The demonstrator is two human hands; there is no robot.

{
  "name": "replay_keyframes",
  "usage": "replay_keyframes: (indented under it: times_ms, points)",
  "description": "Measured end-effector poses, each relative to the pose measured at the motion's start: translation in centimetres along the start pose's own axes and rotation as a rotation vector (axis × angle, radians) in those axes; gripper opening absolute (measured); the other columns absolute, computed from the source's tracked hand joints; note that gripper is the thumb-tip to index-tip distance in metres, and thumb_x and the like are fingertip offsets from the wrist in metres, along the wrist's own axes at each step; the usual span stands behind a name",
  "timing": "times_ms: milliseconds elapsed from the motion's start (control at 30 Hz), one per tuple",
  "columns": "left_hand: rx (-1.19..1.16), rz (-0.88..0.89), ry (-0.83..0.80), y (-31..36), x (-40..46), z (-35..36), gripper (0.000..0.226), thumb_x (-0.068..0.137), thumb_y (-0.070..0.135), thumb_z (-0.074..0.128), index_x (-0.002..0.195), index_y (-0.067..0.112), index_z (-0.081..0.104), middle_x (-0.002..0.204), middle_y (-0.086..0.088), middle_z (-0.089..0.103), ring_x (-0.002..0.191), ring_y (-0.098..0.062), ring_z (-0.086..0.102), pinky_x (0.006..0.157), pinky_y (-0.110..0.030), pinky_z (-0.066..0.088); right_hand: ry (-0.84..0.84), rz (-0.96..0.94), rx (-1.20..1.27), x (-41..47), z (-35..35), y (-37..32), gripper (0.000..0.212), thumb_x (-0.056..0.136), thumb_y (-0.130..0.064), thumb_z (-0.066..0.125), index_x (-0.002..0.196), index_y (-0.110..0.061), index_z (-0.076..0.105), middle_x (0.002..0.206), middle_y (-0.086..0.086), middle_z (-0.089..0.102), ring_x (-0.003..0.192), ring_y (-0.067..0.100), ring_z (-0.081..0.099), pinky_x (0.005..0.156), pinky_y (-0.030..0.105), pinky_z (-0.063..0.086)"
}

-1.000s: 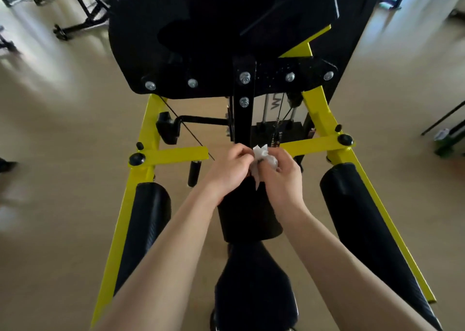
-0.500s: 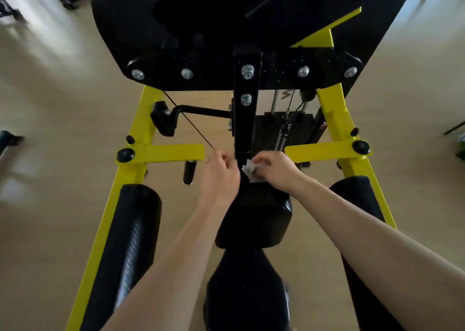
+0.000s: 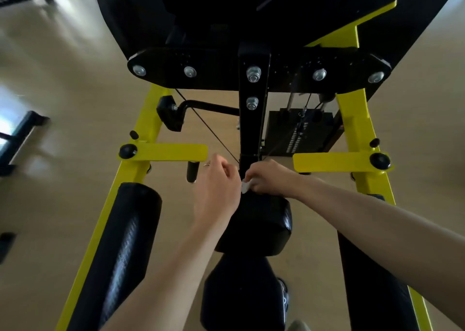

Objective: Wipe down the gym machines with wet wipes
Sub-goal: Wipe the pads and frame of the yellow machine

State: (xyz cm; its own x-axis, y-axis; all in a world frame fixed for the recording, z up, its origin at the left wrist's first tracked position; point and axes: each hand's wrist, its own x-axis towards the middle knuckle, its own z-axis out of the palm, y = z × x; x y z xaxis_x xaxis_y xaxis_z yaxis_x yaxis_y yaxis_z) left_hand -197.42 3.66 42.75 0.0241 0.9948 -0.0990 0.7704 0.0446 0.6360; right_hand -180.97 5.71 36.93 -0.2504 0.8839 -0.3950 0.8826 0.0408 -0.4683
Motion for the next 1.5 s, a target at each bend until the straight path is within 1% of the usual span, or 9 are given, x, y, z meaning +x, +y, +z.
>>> replay_keyframes:
  times_ms: [167,300,700,867,933,1067,1233,1400,1500]
  points:
    - [-0.013,-0.016,-0.023,-0.2,0.3,0.2,0.016,0.103,0.029,0.046,0.089,0.024,0.052,0.079,0.004,0.059,0.065,-0.008,0.057,0.052,-0.021,0.037,0.267,0.049,-0.016,2.5,0.2,2.5,0.037,0.095,-0.004,0.056,0.128,-0.016,0.069,0.123,0.002,0.063,0.117,0.021,0.059,0.096,0.027,0.044]
    - [0.001,0.029,0.009,-0.2,0.4,0.3,0.015,0.101,0.026,0.049,0.087,0.023,0.053,0.073,0.004,0.059,0.062,-0.007,0.056,0.049,-0.022,0.042,0.367,-0.168,-0.145,2.0,1.7,2.6,0.040,0.086,0.009,0.062,0.120,-0.010,0.072,0.120,0.008,0.070,0.109,0.028,0.062,0.093,0.036,0.051]
    - [0.002,0.029,-0.028,-0.4,0.8,0.4,0.015,0.101,0.027,0.048,0.088,0.022,0.053,0.073,0.005,0.060,0.062,-0.008,0.056,0.050,-0.025,0.045,0.322,-0.243,-0.308,2.1,1.4,3.2,0.053,0.085,0.007,0.066,0.136,-0.007,0.061,0.128,0.009,0.065,0.118,0.026,0.060,0.095,0.033,0.054]
    - [-0.024,0.047,-0.043,-0.6,0.6,0.3,0.014,0.101,0.026,0.047,0.088,0.022,0.052,0.073,0.003,0.060,0.060,-0.009,0.057,0.047,-0.023,0.040,0.396,0.010,-0.026,2.1,1.3,2.4,0.042,0.095,0.001,0.051,0.133,-0.010,0.065,0.129,0.008,0.064,0.118,0.025,0.060,0.099,0.031,0.046]
    - [-0.025,0.042,-0.045,-0.6,0.7,0.3,0.014,0.102,0.027,0.048,0.089,0.023,0.052,0.074,0.003,0.060,0.060,-0.009,0.058,0.047,-0.022,0.039,0.442,-0.037,0.012,2.3,1.0,1.4,0.040,0.096,0.001,0.052,0.132,-0.010,0.066,0.129,0.007,0.064,0.119,0.025,0.059,0.099,0.028,0.043]
    - [-0.026,0.034,-0.055,-0.7,0.8,0.4,0.015,0.102,0.029,0.048,0.090,0.023,0.053,0.075,0.004,0.061,0.064,-0.009,0.059,0.050,-0.026,0.049,0.262,-0.107,-0.114,2.9,1.2,-0.2,0.048,0.096,0.002,0.051,0.142,-0.012,0.057,0.143,0.003,0.058,0.134,0.021,0.050,0.110,0.027,0.038]
    - [-0.025,0.059,-0.049,-0.9,1.0,0.6,0.013,0.101,0.027,0.050,0.090,0.021,0.054,0.072,0.003,0.060,0.063,-0.009,0.059,0.051,-0.026,0.051,0.218,-0.052,-0.112,2.1,1.2,0.0,0.041,0.092,0.001,0.057,0.129,-0.015,0.067,0.132,0.000,0.065,0.126,0.020,0.056,0.104,0.026,0.041]
    - [0.005,0.059,-0.037,-0.8,0.7,0.3,0.011,0.101,0.029,0.053,0.093,0.022,0.055,0.076,0.005,0.060,0.065,-0.007,0.058,0.053,-0.021,0.044,0.143,0.105,0.192,0.8,0.6,-0.6,0.032,0.090,-0.004,0.062,0.114,-0.019,0.077,0.111,-0.007,0.070,0.105,0.009,0.064,0.084,0.010,0.042]
    - [0.049,0.034,-0.029,-0.6,0.6,0.4,0.011,0.102,0.032,0.051,0.094,0.024,0.053,0.081,0.007,0.058,0.069,-0.006,0.056,0.057,-0.026,0.044,0.081,0.293,0.771,-0.8,-0.7,-1.2,0.027,0.090,-0.004,0.064,0.112,-0.012,0.077,0.101,-0.002,0.070,0.095,0.011,0.063,0.077,0.016,0.047]
